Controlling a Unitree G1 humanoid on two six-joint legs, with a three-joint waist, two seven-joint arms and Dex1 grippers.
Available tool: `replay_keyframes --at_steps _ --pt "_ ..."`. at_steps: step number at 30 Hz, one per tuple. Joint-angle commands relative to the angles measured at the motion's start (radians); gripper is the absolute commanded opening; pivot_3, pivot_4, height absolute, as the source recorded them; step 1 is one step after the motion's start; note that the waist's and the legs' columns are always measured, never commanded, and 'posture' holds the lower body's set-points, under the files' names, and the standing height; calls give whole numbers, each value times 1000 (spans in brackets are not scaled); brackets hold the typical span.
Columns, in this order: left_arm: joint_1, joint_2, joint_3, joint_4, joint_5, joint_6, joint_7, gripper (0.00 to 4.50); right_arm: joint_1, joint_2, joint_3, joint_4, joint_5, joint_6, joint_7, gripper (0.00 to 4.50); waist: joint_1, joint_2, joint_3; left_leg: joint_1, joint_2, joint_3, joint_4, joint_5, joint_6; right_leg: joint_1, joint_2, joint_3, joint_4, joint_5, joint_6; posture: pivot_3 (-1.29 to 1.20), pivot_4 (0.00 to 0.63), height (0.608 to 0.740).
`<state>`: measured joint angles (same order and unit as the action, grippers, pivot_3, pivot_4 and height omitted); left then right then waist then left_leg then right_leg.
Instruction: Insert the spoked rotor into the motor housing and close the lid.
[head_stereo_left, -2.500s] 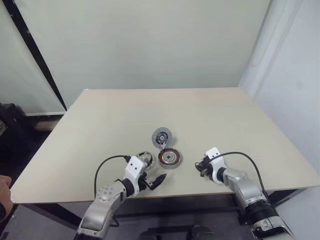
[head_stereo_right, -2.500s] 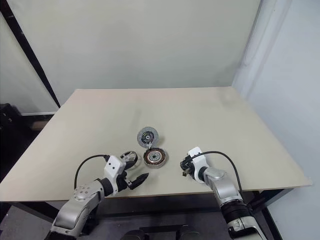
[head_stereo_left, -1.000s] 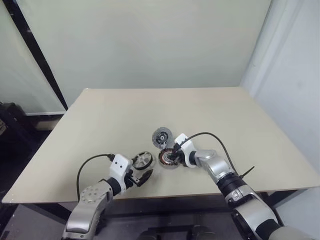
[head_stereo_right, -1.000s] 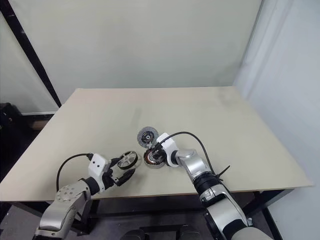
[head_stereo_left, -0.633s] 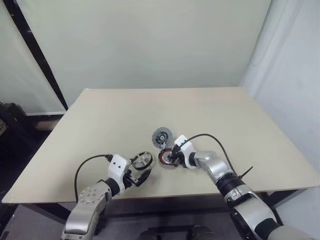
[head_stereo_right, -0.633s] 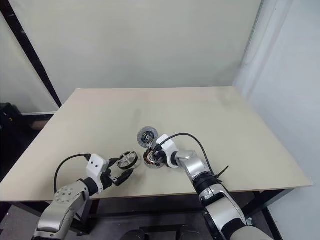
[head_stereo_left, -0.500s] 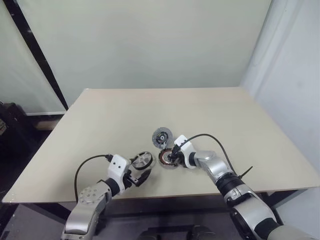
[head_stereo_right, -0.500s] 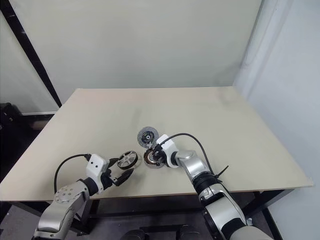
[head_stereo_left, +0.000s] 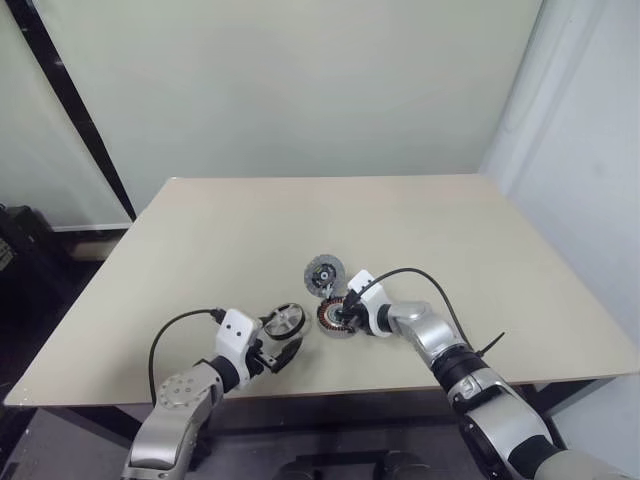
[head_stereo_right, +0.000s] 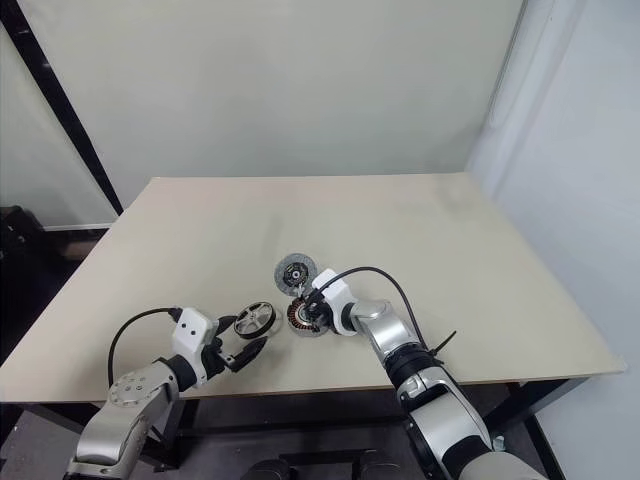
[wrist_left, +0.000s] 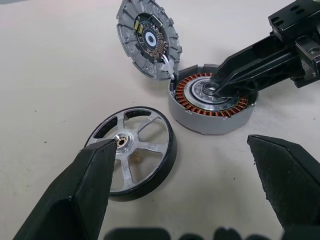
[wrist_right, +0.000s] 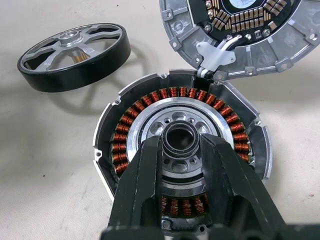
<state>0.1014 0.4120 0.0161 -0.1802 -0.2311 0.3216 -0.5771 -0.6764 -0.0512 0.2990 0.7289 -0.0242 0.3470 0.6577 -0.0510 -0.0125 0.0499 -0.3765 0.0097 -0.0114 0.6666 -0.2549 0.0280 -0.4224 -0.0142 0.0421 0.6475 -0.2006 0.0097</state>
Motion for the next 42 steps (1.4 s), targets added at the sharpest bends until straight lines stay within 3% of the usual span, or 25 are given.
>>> replay_keyframes --at_steps 1,10,15,18,28,42 --pt "-10 6 7 -43 1 -21 5 4500 -20 7 1 -24 -3 7 23 1142 0 0 0 0 0 0 0 0 0 0 0 0 0 0 0 0 0 740" --pt "-14 6 4 -38 3 -21 5 4500 -10 12 -44 -88 20 26 16 4209 1 0 0 -1 0 0 0 0 0 0 0 0 0 0 0 0 0 740" --pt "-21 4 2 -34 3 -21 5 4500 -4 6 -61 -139 26 48 12 4209 0 0 0 -1 0 0 0 0 0 -1 0 0 0 0 0 0 0 740" --pt "-24 5 3 -30 3 -23 3 4500 -4 0 -64 -165 22 56 2 3630 0 0 0 -1 0 0 0 0 0 -1 0 0 0 0 0 0 0 740" --pt "-30 1 -2 -29 5 -24 5 4500 -9 -19 -13 -142 -45 22 -33 31 0 0 0 -1 0 0 -1 0 0 -1 0 0 0 0 0 0 0 740" --pt "-29 -4 -10 -31 7 -25 8 4500 -31 -11 73 -138 -107 14 -35 31 0 0 0 -1 0 0 -1 0 0 -2 0 0 0 0 0 0 0 740"
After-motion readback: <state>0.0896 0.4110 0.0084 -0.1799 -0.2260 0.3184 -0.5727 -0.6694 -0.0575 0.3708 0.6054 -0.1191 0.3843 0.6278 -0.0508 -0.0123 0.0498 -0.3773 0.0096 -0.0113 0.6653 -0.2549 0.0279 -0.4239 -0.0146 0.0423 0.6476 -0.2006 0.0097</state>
